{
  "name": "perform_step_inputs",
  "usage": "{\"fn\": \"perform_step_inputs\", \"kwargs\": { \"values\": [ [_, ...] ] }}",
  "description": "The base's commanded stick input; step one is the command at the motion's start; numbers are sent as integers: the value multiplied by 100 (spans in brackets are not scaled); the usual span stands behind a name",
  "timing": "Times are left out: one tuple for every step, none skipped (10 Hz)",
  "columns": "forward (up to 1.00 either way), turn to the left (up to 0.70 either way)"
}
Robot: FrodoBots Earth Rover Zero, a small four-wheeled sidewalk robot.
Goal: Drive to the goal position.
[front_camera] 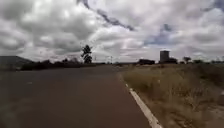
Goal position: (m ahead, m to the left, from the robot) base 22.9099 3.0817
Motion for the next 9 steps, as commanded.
{"fn": "perform_step_inputs", "kwargs": {
  "values": [
    [85,0],
    [85,0],
    [85,0],
    [85,0],
    [85,0],
    [85,0],
    [85,0],
    [85,0],
    [85,0]
  ]
}}
